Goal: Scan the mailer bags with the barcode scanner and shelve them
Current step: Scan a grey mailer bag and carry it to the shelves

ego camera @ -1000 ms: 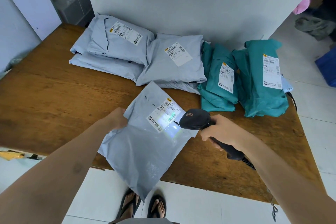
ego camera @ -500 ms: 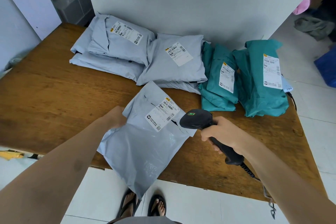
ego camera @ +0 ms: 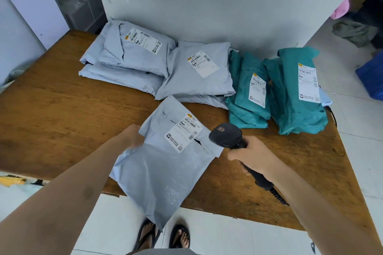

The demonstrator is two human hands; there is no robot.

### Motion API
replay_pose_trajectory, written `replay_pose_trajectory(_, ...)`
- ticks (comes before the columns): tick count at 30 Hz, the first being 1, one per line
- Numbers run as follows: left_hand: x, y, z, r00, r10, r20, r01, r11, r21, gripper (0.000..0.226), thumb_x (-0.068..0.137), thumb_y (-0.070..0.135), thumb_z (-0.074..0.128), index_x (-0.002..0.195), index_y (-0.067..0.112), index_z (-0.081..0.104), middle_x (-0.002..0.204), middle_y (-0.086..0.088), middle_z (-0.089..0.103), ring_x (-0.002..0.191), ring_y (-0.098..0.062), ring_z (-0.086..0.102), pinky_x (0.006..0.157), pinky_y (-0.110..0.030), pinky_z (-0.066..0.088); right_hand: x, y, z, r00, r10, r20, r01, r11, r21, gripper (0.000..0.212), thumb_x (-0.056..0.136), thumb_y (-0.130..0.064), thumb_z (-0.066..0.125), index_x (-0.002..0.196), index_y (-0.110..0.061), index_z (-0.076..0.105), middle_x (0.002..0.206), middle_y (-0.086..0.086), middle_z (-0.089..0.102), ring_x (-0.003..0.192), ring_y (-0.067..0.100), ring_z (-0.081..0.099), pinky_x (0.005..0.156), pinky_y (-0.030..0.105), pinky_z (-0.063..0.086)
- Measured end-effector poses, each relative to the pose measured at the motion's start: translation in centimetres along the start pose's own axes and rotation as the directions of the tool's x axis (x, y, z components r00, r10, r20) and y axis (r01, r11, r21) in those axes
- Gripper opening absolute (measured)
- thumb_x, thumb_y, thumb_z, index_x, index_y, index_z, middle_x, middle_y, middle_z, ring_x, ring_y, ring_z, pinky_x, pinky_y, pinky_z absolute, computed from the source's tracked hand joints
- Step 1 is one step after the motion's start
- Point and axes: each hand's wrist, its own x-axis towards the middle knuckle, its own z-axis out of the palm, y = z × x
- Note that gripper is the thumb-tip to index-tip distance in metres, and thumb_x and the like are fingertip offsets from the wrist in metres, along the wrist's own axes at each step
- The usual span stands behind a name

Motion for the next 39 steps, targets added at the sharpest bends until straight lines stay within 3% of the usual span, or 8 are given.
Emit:
replay_pose_trajectory(7, -0.7, -2.6, 0.7, 0.992, -0.054, 0.11, 0.091, 0.923, -0.374, 0.052, 0.087, 0.019, 0.067, 0.134, 0.007, 0.047, 0.119, -0.009, 0.059, 0.104, -0.03, 0.055, 0.095, -0.042, 0.042, 5.0, 6.6, 3.0, 0.956, -0.048, -0.291, -0.013, 0.979, -0.203, 0.028, 0.086, -0.022, 0.068, 0.098, -0.013, 0.044, 0.087, 0.001, 0.055, 0.079, 0.017, 0.053, 0.049, 0.018, 0.03)
replay_pose_trajectory(13, -0.7, -5.3, -1.9, 0.991, -0.108, -0.079, 0.057, 0.878, -0.475, 0.045, 0.087, 0.016, 0.067, 0.127, 0.002, 0.053, 0.113, -0.009, 0.06, 0.098, -0.029, 0.055, 0.09, -0.039, 0.044, 6.8, 9.9, 4.9, 0.934, -0.036, -0.357, -0.044, 0.976, -0.214, 0.029, 0.084, -0.022, 0.072, 0.091, -0.012, 0.045, 0.072, -0.008, 0.047, 0.079, 0.02, 0.054, 0.049, 0.019, 0.03)
replay_pose_trajectory(17, -0.8, -7.0, -5.0, 0.975, -0.144, -0.169, 0.032, 0.844, -0.536, 0.037, 0.086, 0.013, 0.068, 0.12, 0.001, 0.057, 0.11, -0.015, 0.064, 0.096, -0.033, 0.061, 0.091, -0.044, 0.049, 7.7, 10.3, 5.9, 0.924, -0.014, -0.382, -0.098, 0.958, -0.27, 0.034, 0.082, -0.027, 0.072, 0.104, -0.008, 0.054, 0.098, 0.009, 0.062, 0.087, 0.026, 0.06, 0.064, 0.03, 0.04)
replay_pose_trajectory(25, -1.5, -6.0, -6.9, 0.985, -0.014, -0.172, -0.092, 0.8, -0.593, 0.023, 0.088, 0.019, 0.065, 0.108, 0.01, 0.058, 0.094, -0.004, 0.064, 0.093, -0.031, 0.061, 0.087, -0.046, 0.05, 8.0, 10.4, 7.2, 0.902, 0.057, -0.428, -0.178, 0.953, -0.247, 0.065, 0.076, -0.041, 0.075, 0.129, -0.013, 0.051, 0.118, 0.01, 0.064, 0.107, 0.03, 0.06, 0.087, 0.041, 0.052)
replay_pose_trajectory(30, -1.6, -4.0, -7.7, 0.983, 0.121, -0.139, -0.183, 0.732, -0.656, 0.023, 0.086, 0.014, 0.067, 0.107, 0.008, 0.062, 0.1, -0.007, 0.069, 0.091, -0.028, 0.067, 0.087, -0.047, 0.054, 8.0, 7.9, 7.0, 0.869, 0.113, -0.482, -0.315, 0.878, -0.361, 0.088, 0.076, -0.057, 0.068, 0.14, -0.008, 0.034, 0.138, 0.019, 0.044, 0.127, 0.037, 0.041, 0.102, 0.045, 0.039)
replay_pose_trajectory(35, -1.8, -0.6, -8.2, 0.937, 0.321, -0.14, -0.317, 0.606, -0.73, 0.014, 0.087, 0.003, 0.062, 0.095, 0.014, 0.065, 0.081, 0.003, 0.076, 0.075, -0.013, 0.073, 0.063, -0.028, 0.06, 7.8, 2.7, 7.1, 0.866, 0.048, -0.498, -0.252, 0.902, -0.351, 0.106, 0.077, -0.05, 0.068, 0.152, -0.01, 0.006, 0.155, 0.02, 0.017, 0.143, 0.036, 0.018, 0.118, 0.045, 0.02)
replay_pose_trajectory(37, -1.9, 0.8, -8.4, 0.92, 0.374, -0.12, -0.326, 0.555, -0.766, 0.016, 0.087, 0.002, 0.061, 0.097, 0.014, 0.066, 0.084, 0.002, 0.076, 0.078, -0.015, 0.073, 0.067, -0.029, 0.061, 8.0, 1.3, 6.7, 0.894, 0.025, -0.447, -0.083, 0.99, -0.11, 0.095, 0.083, -0.037, 0.065, 0.154, -0.013, 0.006, 0.155, 0.014, 0.023, 0.144, 0.031, 0.021, 0.117, 0.04, 0.021)
replay_pose_trajectory(39, -1.9, 2.6, -8.2, 0.906, 0.411, -0.103, -0.326, 0.519, -0.79, 0.017, 0.087, 0.0, 0.061, 0.098, 0.013, 0.065, 0.084, 0.001, 0.076, 0.077, -0.016, 0.073, 0.07, -0.031, 0.061, 7.2, -0.2, 6.0, 0.931, 0.093, -0.352, 0.087, 0.882, 0.464, 0.077, 0.086, -0.03, 0.061, 0.151, -0.021, 0.021, 0.141, 0.008, 0.045, 0.132, 0.027, 0.042, 0.112, 0.037, 0.033)
